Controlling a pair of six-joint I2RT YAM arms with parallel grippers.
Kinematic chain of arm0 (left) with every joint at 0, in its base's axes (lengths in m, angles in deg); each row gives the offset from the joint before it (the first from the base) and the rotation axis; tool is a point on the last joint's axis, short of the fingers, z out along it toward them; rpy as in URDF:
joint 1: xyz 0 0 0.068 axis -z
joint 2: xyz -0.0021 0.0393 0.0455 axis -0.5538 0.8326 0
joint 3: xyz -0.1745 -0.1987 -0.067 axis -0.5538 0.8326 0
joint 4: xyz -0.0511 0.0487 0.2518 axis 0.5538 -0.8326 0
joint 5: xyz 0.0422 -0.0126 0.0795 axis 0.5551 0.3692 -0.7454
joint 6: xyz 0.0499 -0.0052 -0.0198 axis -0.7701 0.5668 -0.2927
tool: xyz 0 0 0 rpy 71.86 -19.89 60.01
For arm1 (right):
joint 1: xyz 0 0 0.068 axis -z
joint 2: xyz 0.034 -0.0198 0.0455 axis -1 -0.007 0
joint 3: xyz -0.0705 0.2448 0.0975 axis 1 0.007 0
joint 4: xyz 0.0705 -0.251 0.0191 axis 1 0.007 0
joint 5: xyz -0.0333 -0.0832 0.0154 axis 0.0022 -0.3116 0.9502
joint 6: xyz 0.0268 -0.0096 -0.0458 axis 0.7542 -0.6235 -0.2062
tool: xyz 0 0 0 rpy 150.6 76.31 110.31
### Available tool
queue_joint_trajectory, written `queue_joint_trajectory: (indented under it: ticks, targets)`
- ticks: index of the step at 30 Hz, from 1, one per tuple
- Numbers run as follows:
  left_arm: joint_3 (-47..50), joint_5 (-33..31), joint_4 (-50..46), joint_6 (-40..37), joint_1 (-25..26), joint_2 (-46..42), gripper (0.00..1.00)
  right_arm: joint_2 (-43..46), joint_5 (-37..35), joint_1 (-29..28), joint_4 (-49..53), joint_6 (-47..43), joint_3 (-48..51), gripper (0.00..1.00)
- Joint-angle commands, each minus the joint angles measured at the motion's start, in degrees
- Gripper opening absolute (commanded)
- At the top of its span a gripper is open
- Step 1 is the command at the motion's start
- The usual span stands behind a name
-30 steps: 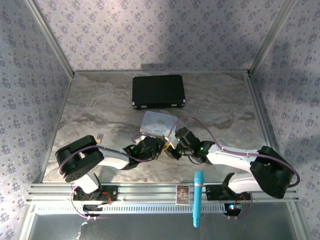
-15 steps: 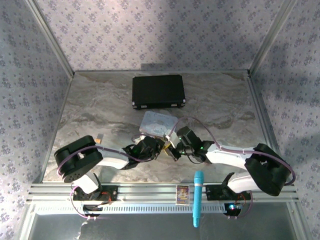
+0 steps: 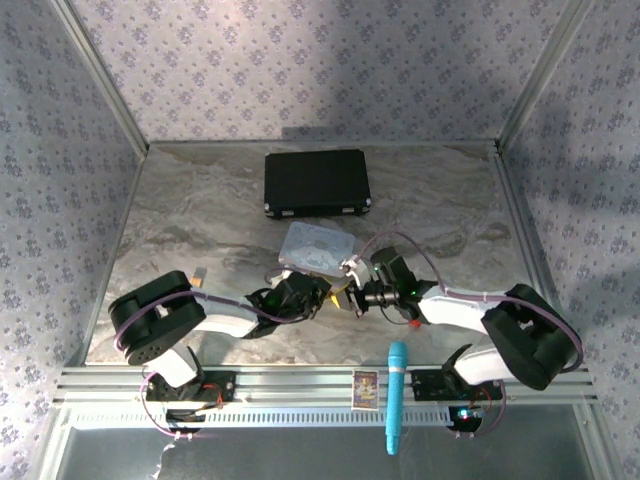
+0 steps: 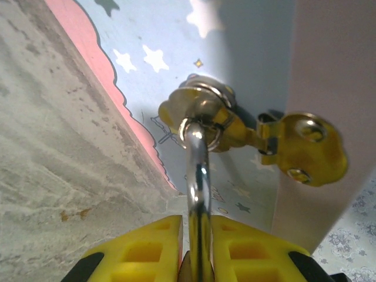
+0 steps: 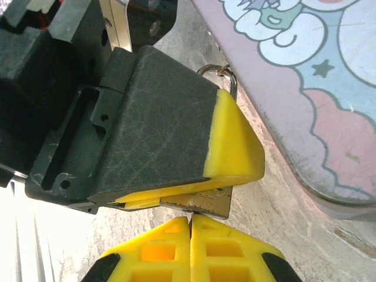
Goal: Unlock the padlock with the key
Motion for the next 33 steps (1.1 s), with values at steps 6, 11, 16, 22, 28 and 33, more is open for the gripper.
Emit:
queue_joint_trajectory:
  ticks: [6, 11, 16, 22, 28, 33]
  targets:
    - [0.23, 3.32, -1.92, -1.57, 0.93, -1.01, 0.0, -4.27, -4.9, 6.1, -1.18, 6.96, 1.82, 0.02]
    - [0.05, 3.06, -2.61, -1.92, 0.99, -1.5, 0.0, -3.87, -4.15, 6.88, -2.53, 9.16, 1.97, 0.04]
    - [0.03, 2.81, -2.91, -2.06, 0.93, -1.05, 0.0, -2.25, -3.5, 4.99, -3.02, 11.0, 1.75, 0.11]
    - [0.39, 1.08, -5.53, -3.17, 0.88, -1.99, 0.0, 3.27, -4.55, 5.05, -2.5, 12.58, 3.63, 0.25]
    - [-0.63, 0.65, -8.39, -5.06, 0.75, -1.94, 0.0, 9.02, -7.29, 4.63, 0.89, 13.07, 3.64, 0.41]
    - [-3.23, 1.97, -15.5, -10.09, 0.26, -2.17, 0.0, 11.52, -22.67, 4.11, 14.81, 15.18, -2.29, 0.68]
